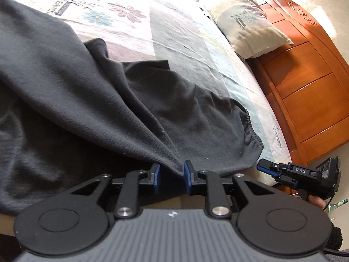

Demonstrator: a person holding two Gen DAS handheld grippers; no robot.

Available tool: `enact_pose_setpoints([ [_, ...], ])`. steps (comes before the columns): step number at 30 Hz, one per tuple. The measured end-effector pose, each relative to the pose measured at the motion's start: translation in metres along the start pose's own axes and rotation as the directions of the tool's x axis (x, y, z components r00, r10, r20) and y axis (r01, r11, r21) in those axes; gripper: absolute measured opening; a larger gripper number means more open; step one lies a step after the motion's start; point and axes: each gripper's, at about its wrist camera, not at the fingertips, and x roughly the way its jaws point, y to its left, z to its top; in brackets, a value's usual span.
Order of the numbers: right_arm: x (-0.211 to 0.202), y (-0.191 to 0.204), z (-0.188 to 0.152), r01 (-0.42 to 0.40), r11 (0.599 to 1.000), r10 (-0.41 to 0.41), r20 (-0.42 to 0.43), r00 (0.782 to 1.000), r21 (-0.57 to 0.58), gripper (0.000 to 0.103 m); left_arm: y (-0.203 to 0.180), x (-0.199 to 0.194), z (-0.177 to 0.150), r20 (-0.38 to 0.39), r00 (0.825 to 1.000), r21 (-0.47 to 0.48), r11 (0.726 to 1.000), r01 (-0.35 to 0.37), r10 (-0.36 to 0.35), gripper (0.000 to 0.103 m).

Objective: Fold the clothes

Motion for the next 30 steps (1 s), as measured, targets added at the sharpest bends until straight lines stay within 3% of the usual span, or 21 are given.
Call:
enact_pose_setpoints([
  [4, -0.012, 0.024, 0.007, 0.016, 0.994, -0.008, 0.073, 0.997, -0.110, 0.030, 0.024, -0.027, 0.006, 0.062, 0.997, -0.065, 0.997, -0.052, 0.056, 0.033],
  [7, -0.003, 0.042, 0.010, -0.050, 0.986, 0.061, 0.063, 0.996, -0.156, 0.037, 0.050, -0.046, 0.016, 0.132, 0.987, -0.190, 0.980, -0.061, 0.087, 0.038],
  [11, 0.022, 0.069, 0.006, -0.115, 0.973, 0.118, -0.001, 0.993, -0.202, 0.037, 0.087, -0.066, 0.034, 0.216, 0.971, -0.359, 0.933, -0.018, 0.102, 0.041],
  [13, 0.032, 0.079, 0.003, -0.138, 0.967, 0.136, -0.024, 0.990, -0.214, 0.037, 0.107, -0.076, 0.045, 0.259, 0.955, -0.407, 0.913, -0.031, 0.148, 0.048],
  [19, 0.037, 0.090, 0.000, -0.152, 0.965, 0.148, -0.037, 0.988, -0.212, 0.039, 0.179, -0.088, 0.066, 0.306, 0.914, -0.569, 0.821, -0.049, 0.267, 0.049],
  [24, 0.034, 0.088, 0.001, -0.108, 0.971, 0.103, -0.035, 0.994, -0.213, 0.040, 0.223, -0.082, 0.068, 0.345, 0.901, -0.636, 0.771, 0.019, 0.263, 0.049],
  [27, 0.035, 0.088, 0.002, -0.085, 0.974, 0.079, -0.034, 0.996, -0.209, 0.040, 0.233, -0.080, 0.070, 0.378, 0.894, -0.646, 0.760, 0.070, 0.239, 0.049],
  [30, 0.039, 0.090, 0.001, -0.073, 0.977, 0.066, -0.038, 0.997, -0.203, 0.041, 0.240, -0.074, 0.074, 0.394, 0.898, -0.638, 0.762, 0.114, 0.196, 0.058],
])
